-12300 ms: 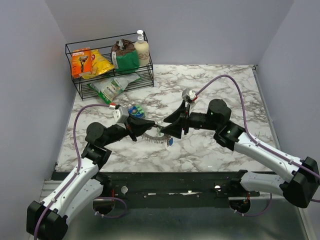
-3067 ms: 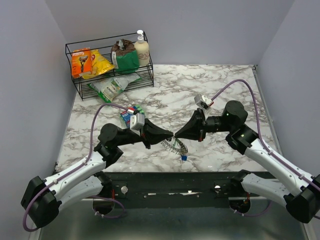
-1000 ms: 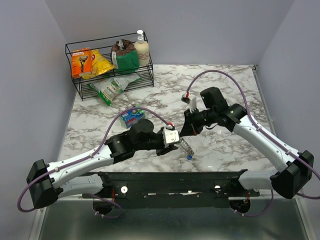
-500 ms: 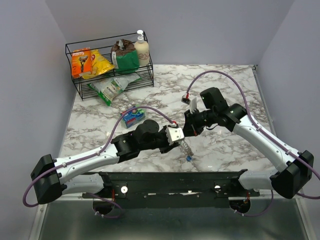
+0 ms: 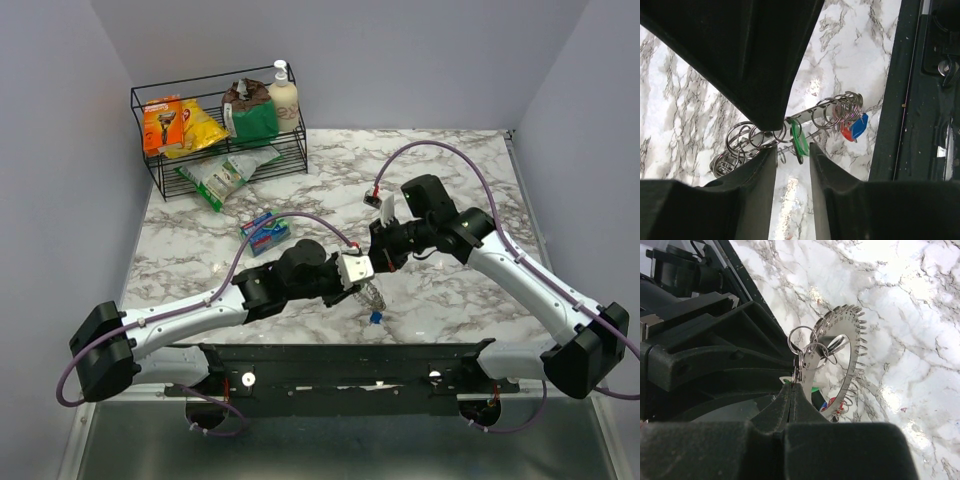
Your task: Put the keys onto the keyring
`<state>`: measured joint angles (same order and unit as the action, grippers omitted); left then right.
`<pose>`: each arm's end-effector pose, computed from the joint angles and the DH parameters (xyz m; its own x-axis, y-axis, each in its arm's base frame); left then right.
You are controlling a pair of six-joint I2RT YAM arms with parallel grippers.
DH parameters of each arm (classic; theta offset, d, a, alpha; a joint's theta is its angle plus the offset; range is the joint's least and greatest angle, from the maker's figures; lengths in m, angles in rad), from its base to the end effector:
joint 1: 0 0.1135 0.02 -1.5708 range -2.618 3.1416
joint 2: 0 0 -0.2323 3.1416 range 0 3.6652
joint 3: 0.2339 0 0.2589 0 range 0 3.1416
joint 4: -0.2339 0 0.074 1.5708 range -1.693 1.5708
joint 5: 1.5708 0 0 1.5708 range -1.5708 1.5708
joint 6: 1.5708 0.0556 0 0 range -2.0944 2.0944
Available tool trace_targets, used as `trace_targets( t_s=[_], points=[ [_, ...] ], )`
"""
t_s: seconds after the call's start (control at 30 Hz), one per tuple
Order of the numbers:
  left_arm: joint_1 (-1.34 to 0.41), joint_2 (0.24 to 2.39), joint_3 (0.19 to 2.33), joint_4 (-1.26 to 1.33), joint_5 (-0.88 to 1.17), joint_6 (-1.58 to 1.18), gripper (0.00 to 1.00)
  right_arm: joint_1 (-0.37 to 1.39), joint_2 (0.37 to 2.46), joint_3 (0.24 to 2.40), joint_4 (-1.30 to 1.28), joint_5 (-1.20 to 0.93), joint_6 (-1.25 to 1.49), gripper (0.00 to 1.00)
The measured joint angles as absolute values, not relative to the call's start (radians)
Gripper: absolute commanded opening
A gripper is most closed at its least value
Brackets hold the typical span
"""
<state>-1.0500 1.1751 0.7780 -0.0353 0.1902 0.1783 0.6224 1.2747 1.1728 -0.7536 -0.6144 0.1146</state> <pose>0.1415 -0.2678 0.2319 -0.0390 0.4180 -0.9076 0.9593 0.2698 0.0831 0.2147 0.1935 0.2796 -0.6989 -0.3865 -0.6018 -0.7083 0.4909 0.5073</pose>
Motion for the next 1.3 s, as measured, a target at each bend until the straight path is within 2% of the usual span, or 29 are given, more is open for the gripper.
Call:
trace_targets(
  t_s=[0.1,0.23,0.33,1.3],
  points=[
    [-1.052,1.179,0.778,-0.027,0.182,0.174,0.26,0.622,1.273,1.173,-0.754,-0.615,0.115,0.01],
    [-1.053,1.18,0.778,-0.016,0.167,0.17,0.08,0.622,1.267,1.172,-0.753,-0.615,0.115,0.01],
    [-1.056,1.181,0.778,-0.013,0.166,0.163,0.0,0.622,1.264,1.171,-0.751,-0.615,0.115,0.01],
    [-1.063,1.088,0.737,-0.025,0.101,0.157,0.0,0.62,1.26,1.153,-0.723,-0.616,0.126,0.01]
  ],
)
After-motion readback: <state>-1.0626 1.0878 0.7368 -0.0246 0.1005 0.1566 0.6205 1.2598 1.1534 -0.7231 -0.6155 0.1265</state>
